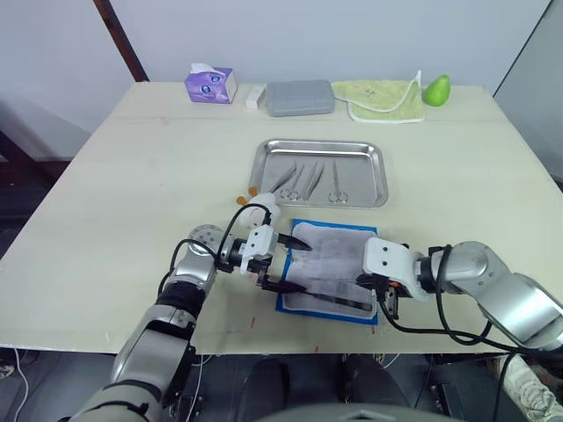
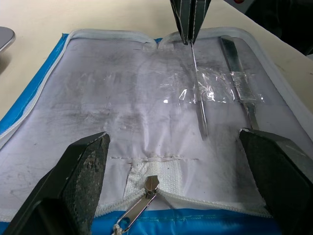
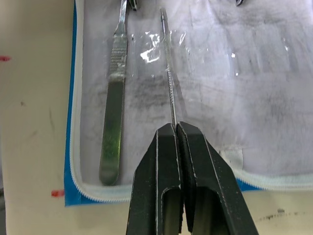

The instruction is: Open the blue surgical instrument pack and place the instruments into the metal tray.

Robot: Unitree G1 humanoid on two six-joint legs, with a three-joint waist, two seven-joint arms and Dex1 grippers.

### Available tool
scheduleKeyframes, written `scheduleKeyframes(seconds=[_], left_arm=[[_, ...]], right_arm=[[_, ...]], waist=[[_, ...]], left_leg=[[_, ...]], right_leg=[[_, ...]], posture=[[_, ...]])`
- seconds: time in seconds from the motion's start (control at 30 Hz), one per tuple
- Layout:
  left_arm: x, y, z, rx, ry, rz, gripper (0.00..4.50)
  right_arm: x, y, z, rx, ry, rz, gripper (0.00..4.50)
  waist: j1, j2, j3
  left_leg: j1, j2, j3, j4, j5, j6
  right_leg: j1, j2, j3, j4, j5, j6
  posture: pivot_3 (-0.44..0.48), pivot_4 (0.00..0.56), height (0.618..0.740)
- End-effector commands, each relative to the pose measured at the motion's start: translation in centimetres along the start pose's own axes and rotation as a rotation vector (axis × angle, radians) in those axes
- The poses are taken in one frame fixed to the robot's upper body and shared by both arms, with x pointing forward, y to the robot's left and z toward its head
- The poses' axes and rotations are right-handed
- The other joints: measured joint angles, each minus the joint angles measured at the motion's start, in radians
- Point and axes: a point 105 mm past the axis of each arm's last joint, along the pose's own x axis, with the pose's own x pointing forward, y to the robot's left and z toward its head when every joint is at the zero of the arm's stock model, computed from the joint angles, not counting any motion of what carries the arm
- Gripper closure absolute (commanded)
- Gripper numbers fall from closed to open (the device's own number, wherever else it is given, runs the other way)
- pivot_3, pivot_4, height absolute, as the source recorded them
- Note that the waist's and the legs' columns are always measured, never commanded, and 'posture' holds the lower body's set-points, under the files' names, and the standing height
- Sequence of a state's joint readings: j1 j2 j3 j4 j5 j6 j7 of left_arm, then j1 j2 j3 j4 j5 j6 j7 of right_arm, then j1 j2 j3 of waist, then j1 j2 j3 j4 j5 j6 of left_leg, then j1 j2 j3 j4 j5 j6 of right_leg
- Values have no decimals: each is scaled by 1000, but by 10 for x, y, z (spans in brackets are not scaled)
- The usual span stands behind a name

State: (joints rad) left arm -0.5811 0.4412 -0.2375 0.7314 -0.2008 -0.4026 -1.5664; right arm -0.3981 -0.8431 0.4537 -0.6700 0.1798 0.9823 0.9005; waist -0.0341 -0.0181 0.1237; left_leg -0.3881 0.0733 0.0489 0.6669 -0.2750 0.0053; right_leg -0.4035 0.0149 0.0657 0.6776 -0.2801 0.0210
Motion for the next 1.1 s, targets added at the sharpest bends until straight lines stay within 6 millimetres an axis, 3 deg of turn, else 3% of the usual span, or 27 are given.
scheduleKeyframes(seconds=[0.03,0.23,0.5,0.63,0.77,0.93,1.1], left_arm=[[5,-22,-30,-104,83,-74,0],[5,-20,-30,-104,84,-72,0],[7,-18,-29,-99,80,-70,0],[6,-20,-30,-97,79,-71,0],[5,-21,-31,-96,78,-67,0],[5,-23,-32,-95,73,-59,0],[5,-22,-33,-96,74,-49,0]], right_arm=[[-15,-5,4,-25,-5,-48,4458],[-32,-5,-8,-21,39,-64,4458],[-71,-9,-26,-33,121,-85,4458],[-87,-12,-18,24,52,-96,4458],[-97,-28,3,116,-114,-182,4458],[-90,-56,42,231,-330,-314,4458],[-73,-85,56,409,-378,-410,4458]], waist=[[1,0,0],[9,1,0],[17,3,-1],[18,4,-1],[18,4,-1],[14,7,-2],[16,8,-2]], left_leg=[[0,0,0,0,0,0],[0,-1,0,0,0,0],[1,-1,0,0,0,0],[1,0,0,0,0,0],[2,0,0,0,0,0],[3,0,1,-1,0,0],[2,0,1,-2,0,0]], right_leg=[[0,0,0,0,0,0],[0,0,0,0,0,0],[0,0,1,0,0,1],[1,0,1,0,-1,3],[1,0,2,0,-1,2],[2,1,3,1,0,0],[1,1,3,1,0,-1]], posture=[[0,150,740],[0,150,740],[0,150,740],[0,150,740],[0,150,740],[0,150,740],[0,150,740]])
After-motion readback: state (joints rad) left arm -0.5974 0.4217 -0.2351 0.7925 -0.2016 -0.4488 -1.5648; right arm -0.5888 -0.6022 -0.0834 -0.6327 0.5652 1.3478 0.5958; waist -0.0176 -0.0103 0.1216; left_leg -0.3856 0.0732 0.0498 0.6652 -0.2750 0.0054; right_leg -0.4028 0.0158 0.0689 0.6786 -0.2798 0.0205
